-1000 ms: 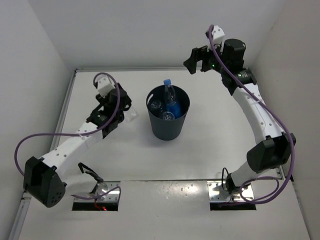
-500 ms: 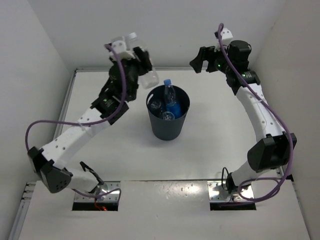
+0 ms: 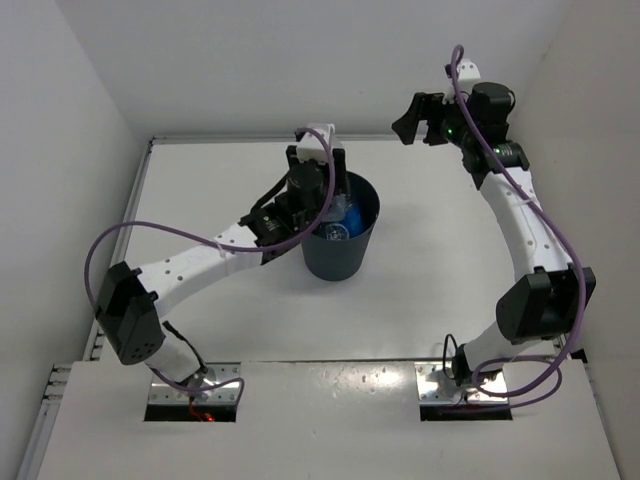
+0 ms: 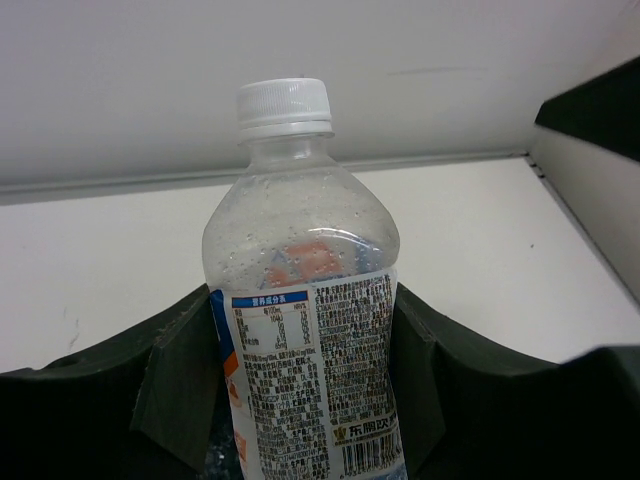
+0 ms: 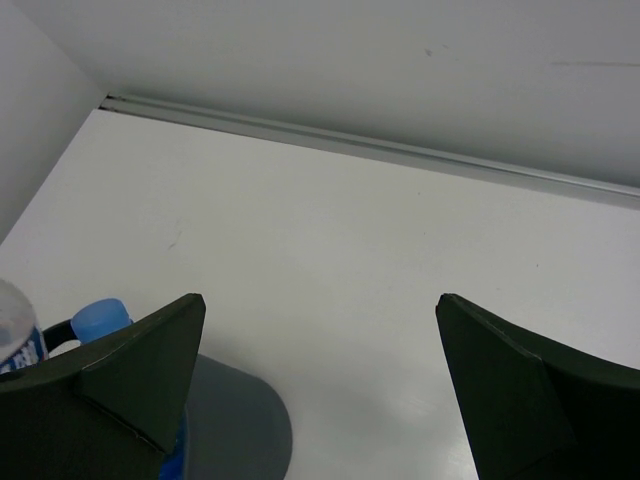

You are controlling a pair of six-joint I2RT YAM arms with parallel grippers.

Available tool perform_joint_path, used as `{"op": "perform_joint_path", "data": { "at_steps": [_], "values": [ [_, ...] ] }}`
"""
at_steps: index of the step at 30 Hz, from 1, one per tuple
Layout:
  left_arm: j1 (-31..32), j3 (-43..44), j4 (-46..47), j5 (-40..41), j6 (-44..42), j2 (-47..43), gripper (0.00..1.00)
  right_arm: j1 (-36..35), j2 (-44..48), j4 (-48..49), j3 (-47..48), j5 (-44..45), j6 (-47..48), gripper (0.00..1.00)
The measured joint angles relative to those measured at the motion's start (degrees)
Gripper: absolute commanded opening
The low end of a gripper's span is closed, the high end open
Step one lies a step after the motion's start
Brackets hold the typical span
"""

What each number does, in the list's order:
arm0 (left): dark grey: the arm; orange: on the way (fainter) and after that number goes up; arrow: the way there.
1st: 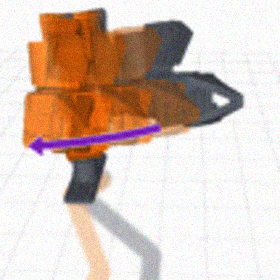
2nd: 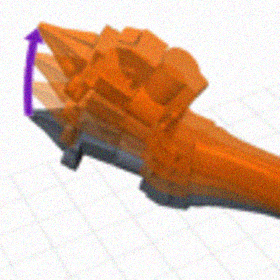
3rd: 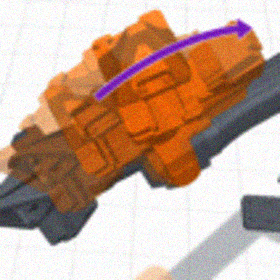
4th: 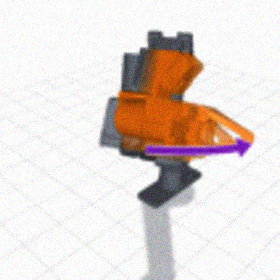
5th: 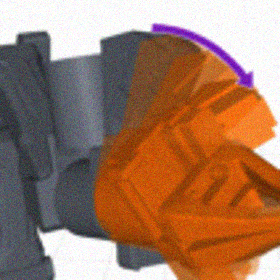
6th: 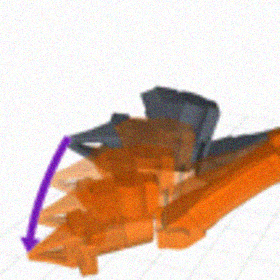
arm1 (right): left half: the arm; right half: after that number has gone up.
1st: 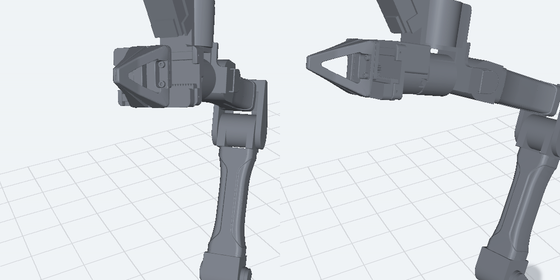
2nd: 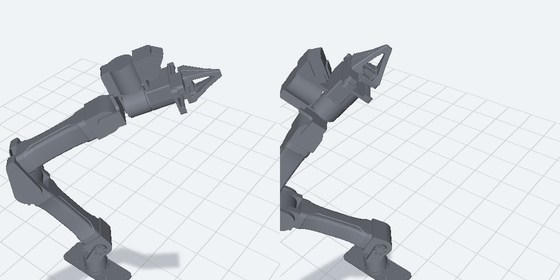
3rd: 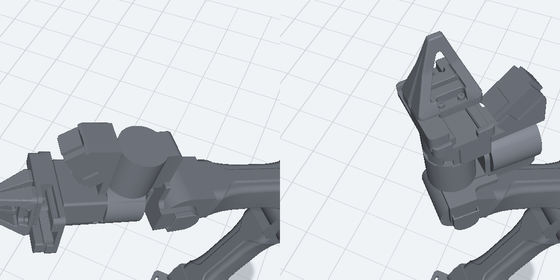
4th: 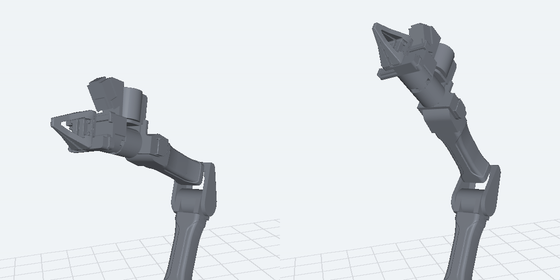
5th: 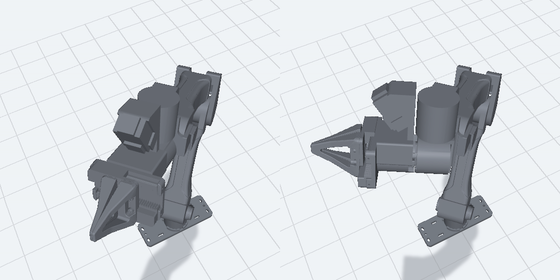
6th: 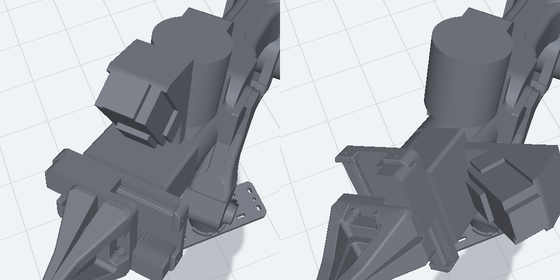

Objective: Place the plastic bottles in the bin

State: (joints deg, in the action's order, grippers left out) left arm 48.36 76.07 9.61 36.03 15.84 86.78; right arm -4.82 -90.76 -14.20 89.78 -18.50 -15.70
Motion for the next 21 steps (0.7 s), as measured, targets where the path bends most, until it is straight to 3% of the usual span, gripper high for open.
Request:
{"op": "perform_joint_path", "data": {
  "at_steps": [13,21],
  "values": [
    [2.1,-5.8,2.3,4.2,0.8,0.7,0.88,0.6,0.0,-0.1,-0.1,-0.2,0.0,1.00],
    [2.2,-6.6,1.6,5.7,1.4,1.0,0.93,0.7,0.0,-0.2,-0.1,-0.9,-0.1,1.00]
  ]
}}
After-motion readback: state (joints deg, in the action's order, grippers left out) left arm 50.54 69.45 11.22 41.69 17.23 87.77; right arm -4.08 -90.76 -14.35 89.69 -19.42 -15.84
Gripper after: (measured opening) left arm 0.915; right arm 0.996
